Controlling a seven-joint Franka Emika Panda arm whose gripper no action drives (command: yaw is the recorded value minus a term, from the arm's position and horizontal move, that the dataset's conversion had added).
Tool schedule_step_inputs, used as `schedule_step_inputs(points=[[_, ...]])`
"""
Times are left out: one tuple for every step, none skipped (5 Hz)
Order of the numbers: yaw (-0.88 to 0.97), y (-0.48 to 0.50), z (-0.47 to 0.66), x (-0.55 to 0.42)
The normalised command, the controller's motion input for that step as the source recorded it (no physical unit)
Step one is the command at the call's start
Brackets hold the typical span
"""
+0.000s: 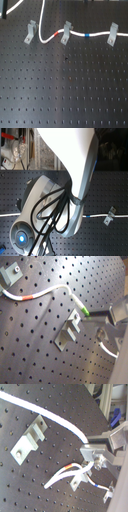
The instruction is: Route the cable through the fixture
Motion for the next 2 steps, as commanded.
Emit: schedule_step_inputs(points=[[0.0,-0.001,0.02,0.0],[0.0,0.006,0.45,-0.037]])
